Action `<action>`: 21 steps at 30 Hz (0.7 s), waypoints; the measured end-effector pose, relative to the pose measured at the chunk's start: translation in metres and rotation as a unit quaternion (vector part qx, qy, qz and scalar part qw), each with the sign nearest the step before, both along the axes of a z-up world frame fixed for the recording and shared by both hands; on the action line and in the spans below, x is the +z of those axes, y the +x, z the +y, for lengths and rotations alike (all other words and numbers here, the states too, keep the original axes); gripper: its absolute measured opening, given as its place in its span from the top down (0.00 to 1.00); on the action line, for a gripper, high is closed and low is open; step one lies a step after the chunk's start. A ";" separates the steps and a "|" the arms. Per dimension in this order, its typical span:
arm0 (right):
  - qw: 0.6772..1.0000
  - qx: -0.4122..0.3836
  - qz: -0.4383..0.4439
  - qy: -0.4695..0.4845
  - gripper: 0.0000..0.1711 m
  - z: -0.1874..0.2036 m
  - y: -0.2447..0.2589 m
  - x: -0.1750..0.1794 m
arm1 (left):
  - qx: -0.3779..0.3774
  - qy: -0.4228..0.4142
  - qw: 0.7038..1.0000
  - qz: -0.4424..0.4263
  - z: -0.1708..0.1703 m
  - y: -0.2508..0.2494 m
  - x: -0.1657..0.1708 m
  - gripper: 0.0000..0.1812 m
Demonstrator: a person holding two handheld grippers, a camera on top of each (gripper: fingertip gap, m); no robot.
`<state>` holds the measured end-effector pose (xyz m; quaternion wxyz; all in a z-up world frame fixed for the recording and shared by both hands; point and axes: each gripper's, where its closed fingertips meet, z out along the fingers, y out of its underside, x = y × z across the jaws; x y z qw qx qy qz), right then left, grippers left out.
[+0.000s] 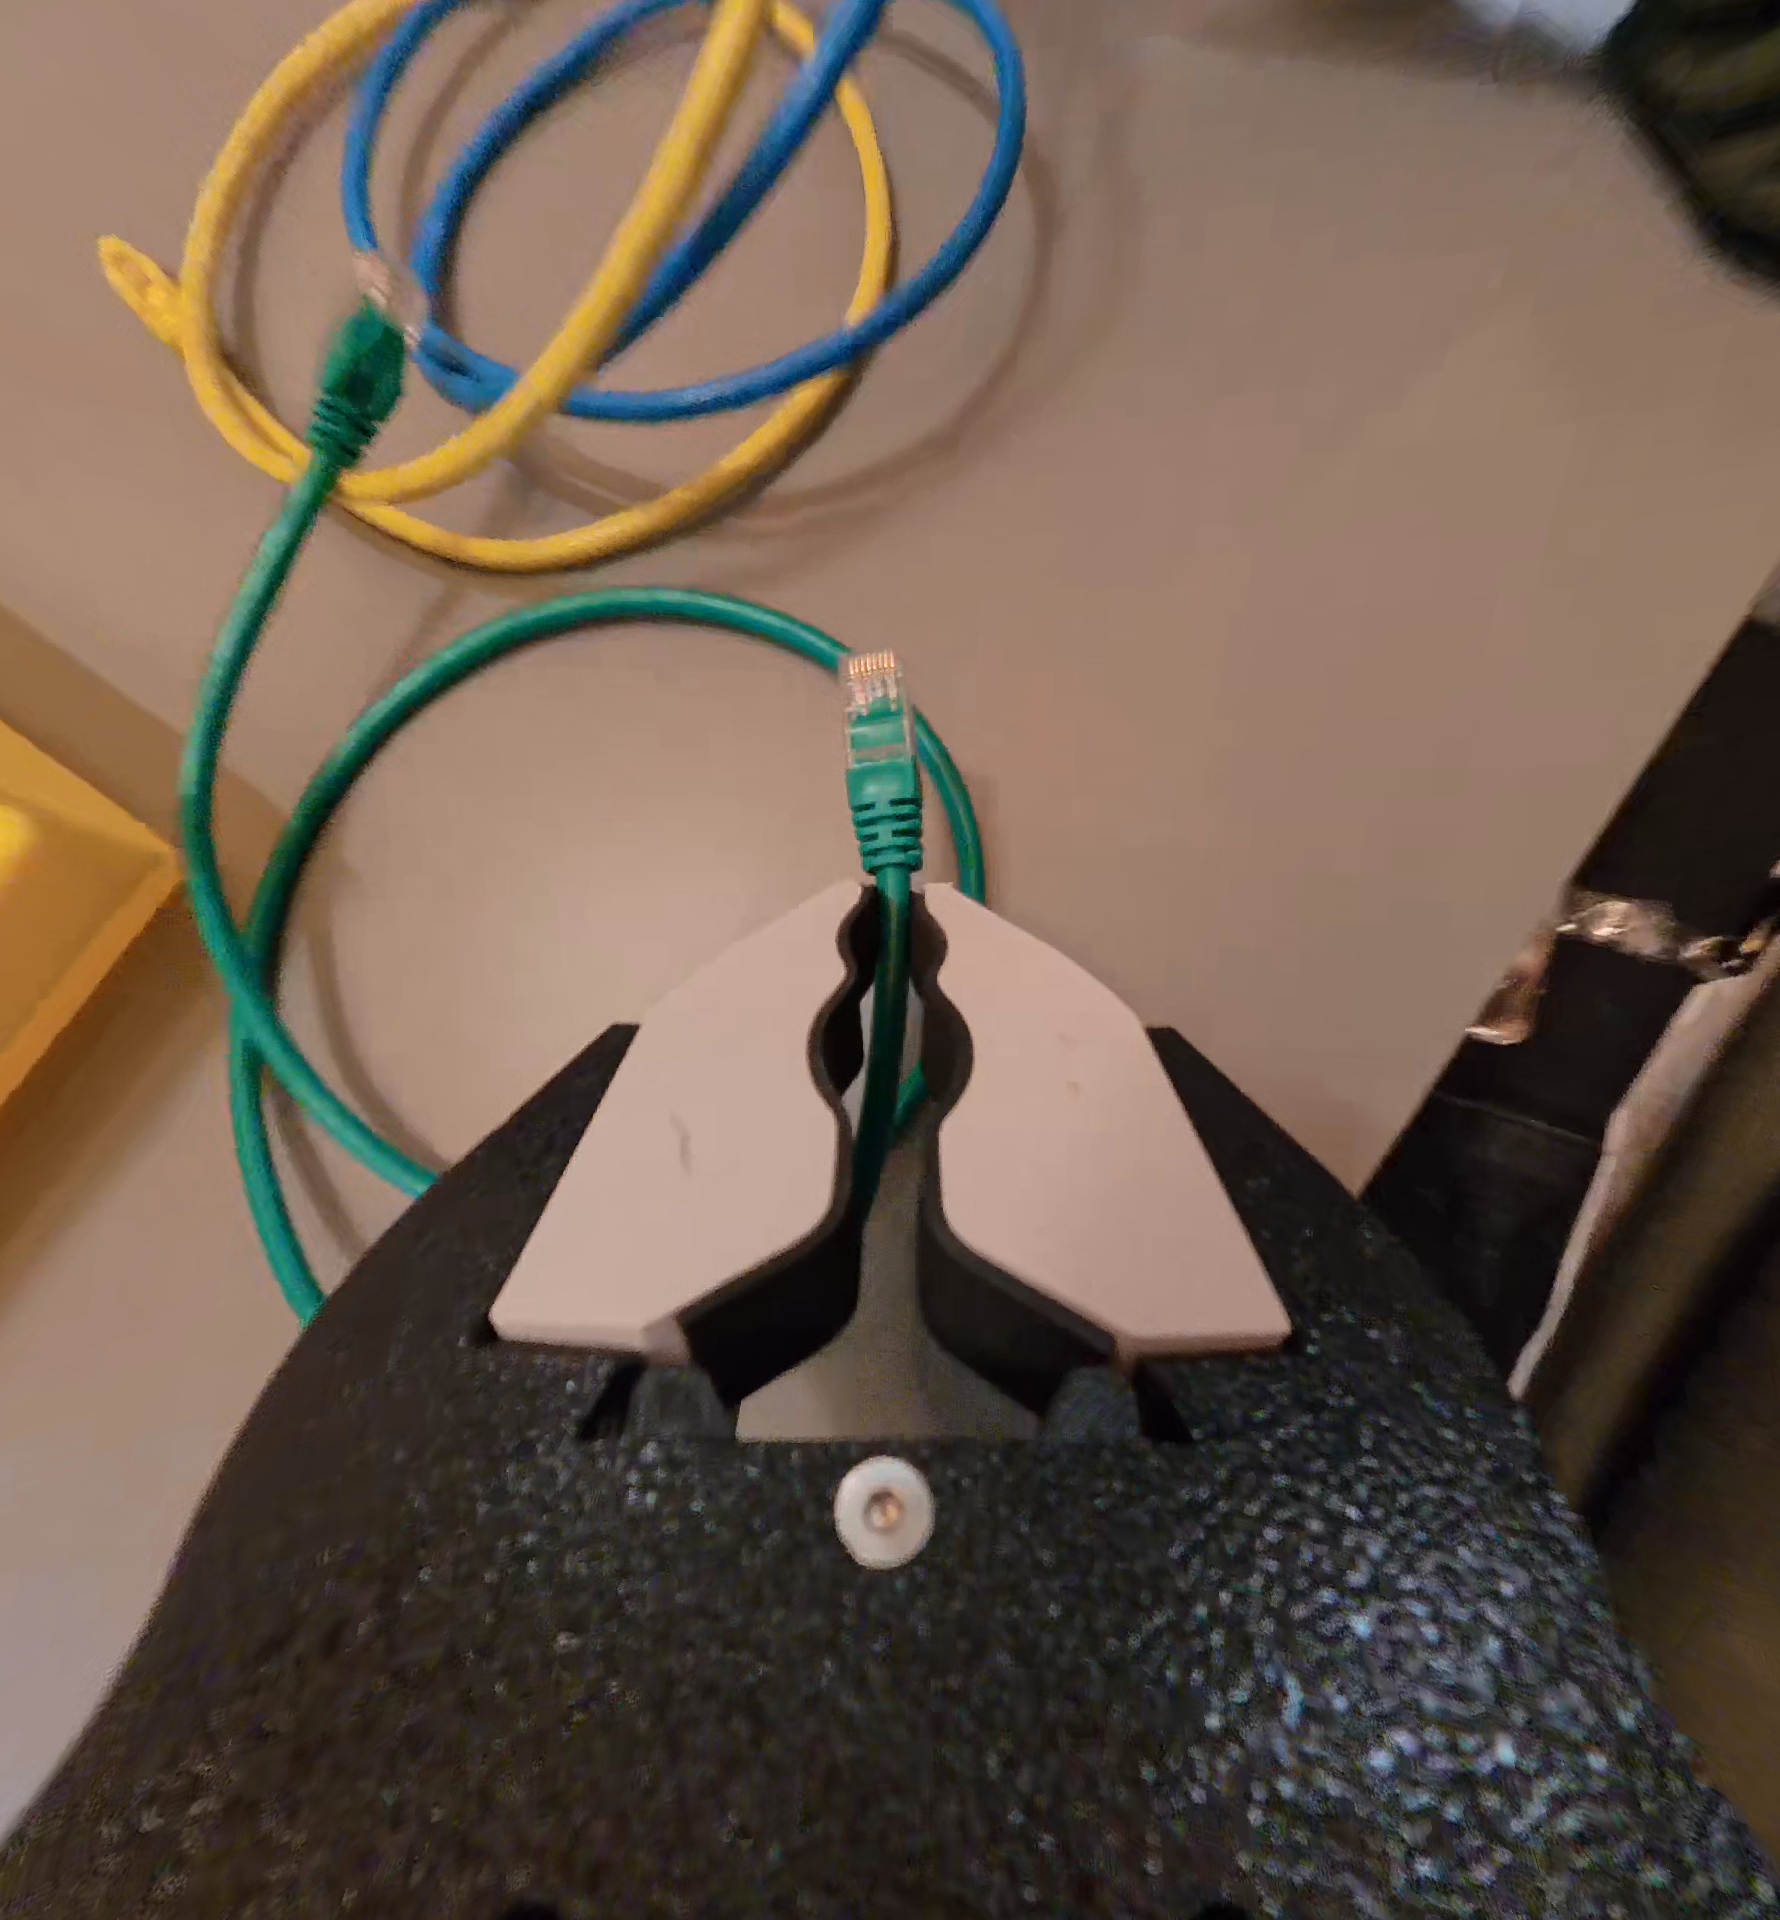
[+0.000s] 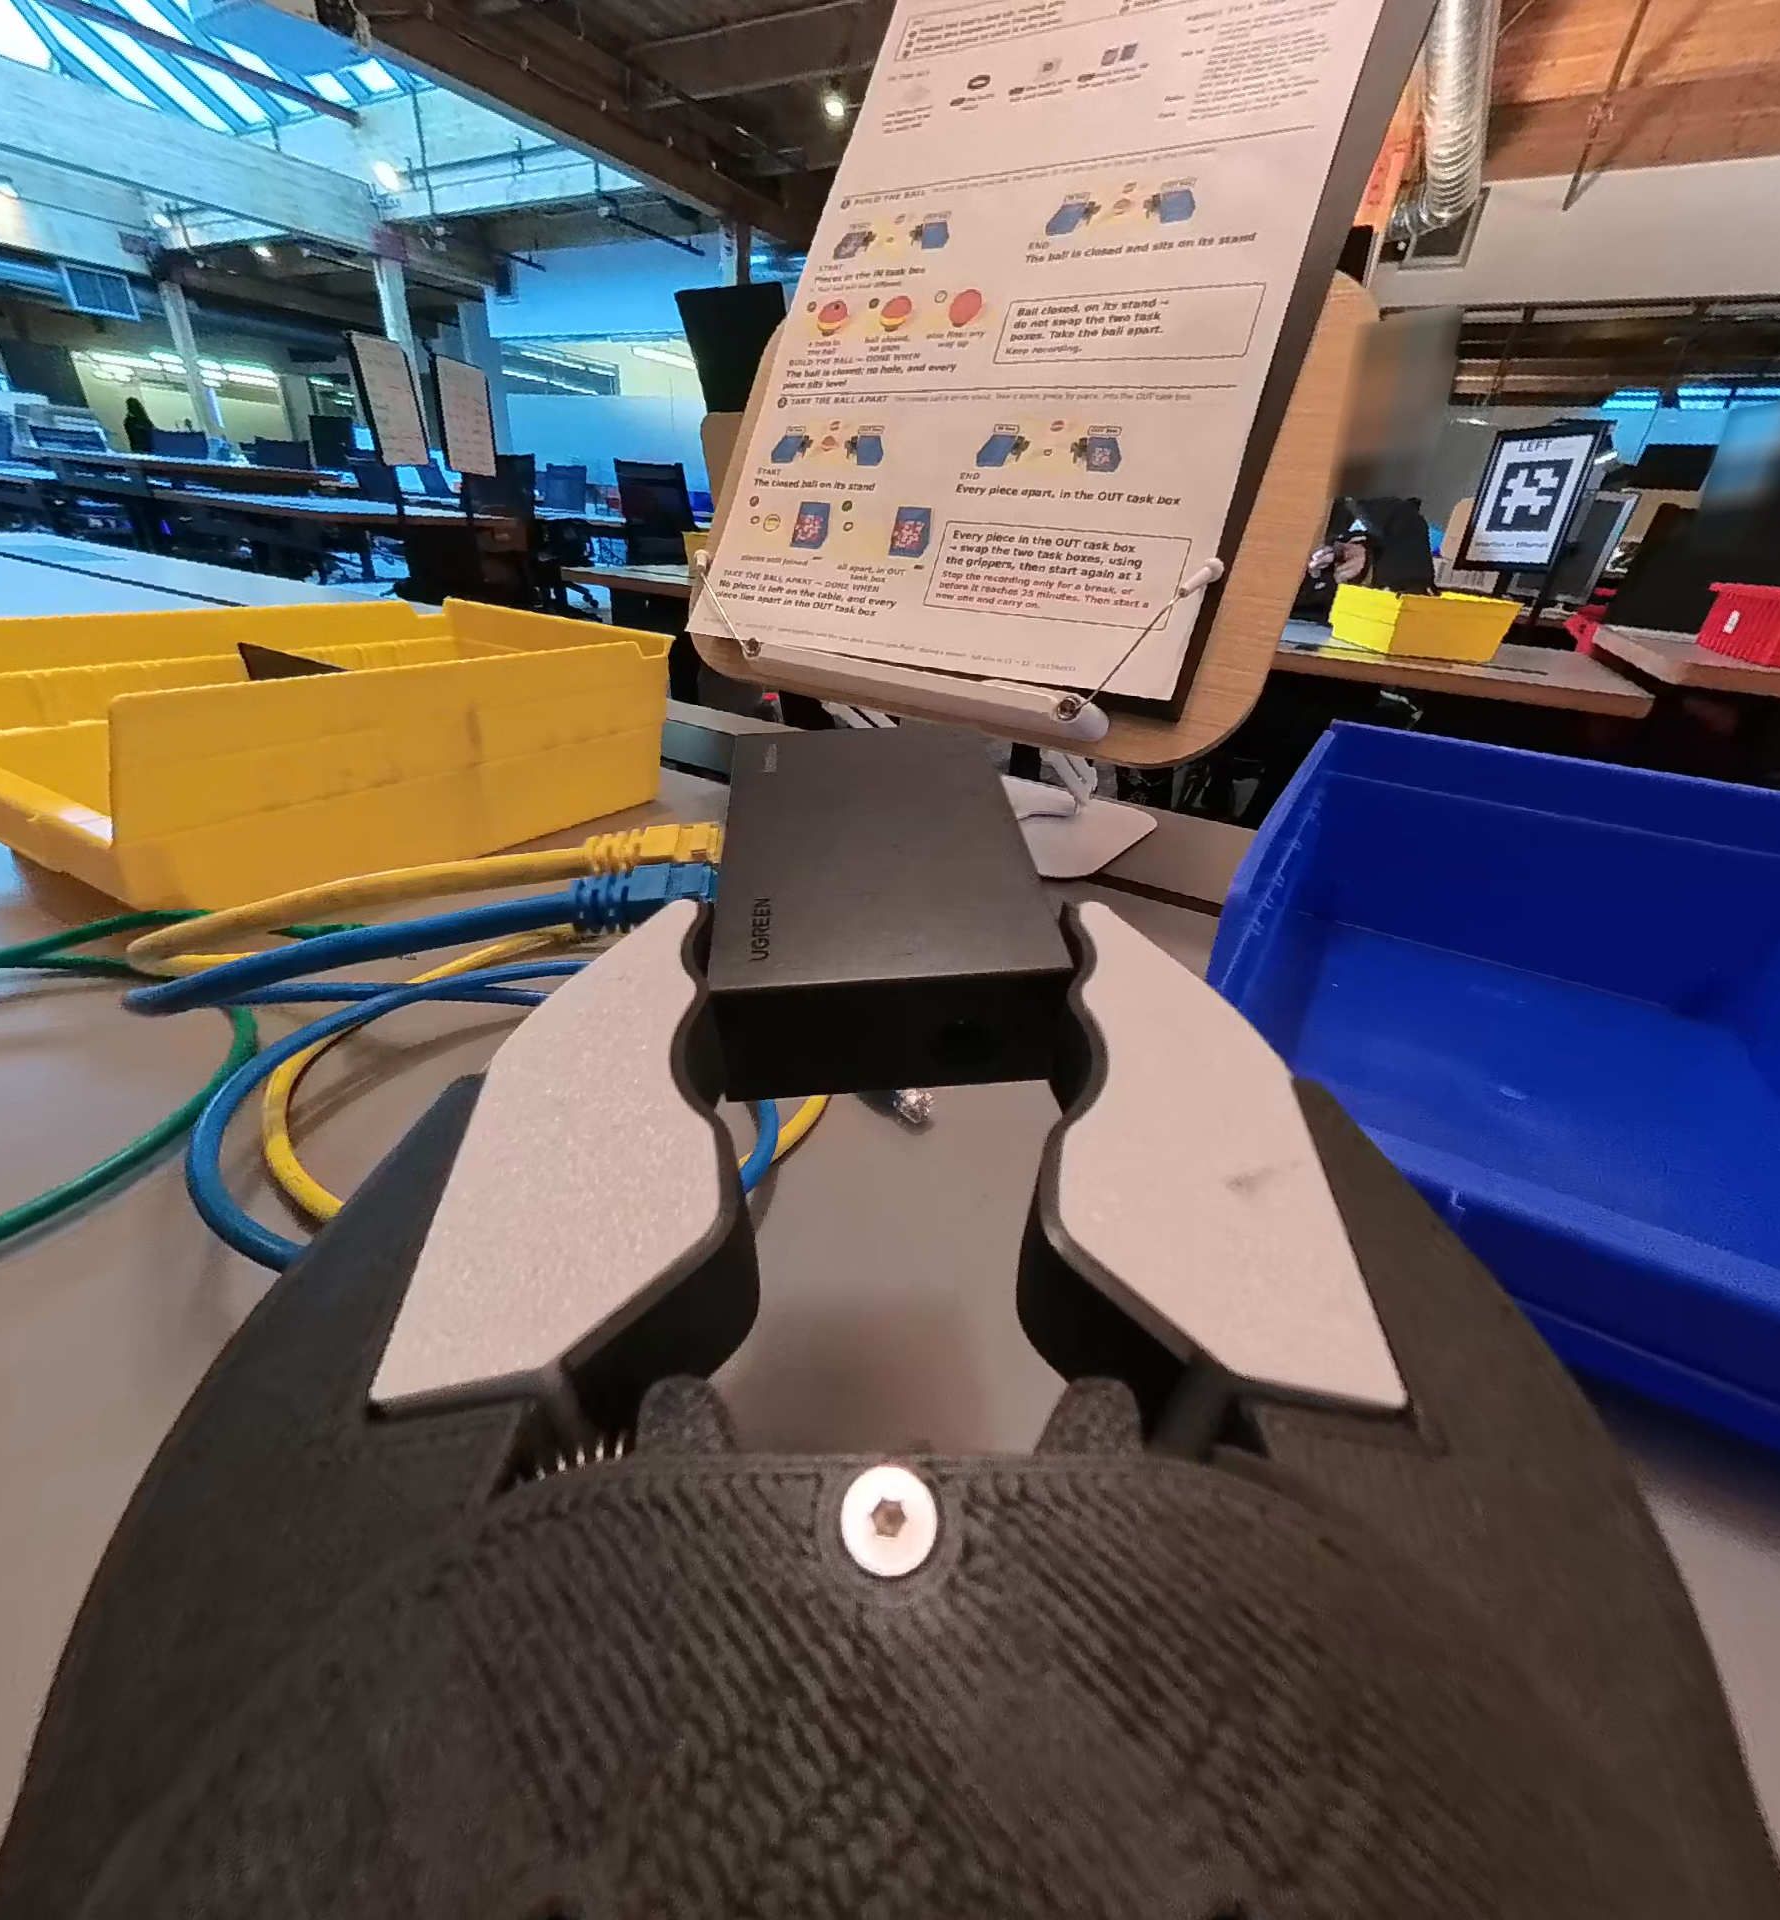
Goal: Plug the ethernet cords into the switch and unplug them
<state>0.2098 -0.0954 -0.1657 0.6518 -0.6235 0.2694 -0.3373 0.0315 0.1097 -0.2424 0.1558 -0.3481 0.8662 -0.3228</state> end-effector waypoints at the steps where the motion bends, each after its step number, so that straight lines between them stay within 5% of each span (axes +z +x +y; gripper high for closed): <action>1: 1.000 0.000 0.002 0.001 0.64 0.000 0.000 0.000 | 0.011 -0.016 1.000 -0.015 0.003 0.001 0.016 0.97; 6: 1.000 0.009 0.000 -0.014 0.64 0.004 -0.002 -0.002 | 0.085 -0.098 0.979 -0.157 0.023 0.010 0.115 0.97; 13: 1.000 0.008 -0.003 -0.028 0.64 0.007 -0.002 -0.004 | 0.143 -0.091 0.941 -0.293 0.048 -0.004 0.195 0.97; 21: 0.999 0.041 -0.009 -0.011 0.64 0.012 -0.010 0.000 | 0.055 -0.007 0.990 -0.127 0.015 -0.007 0.120 0.97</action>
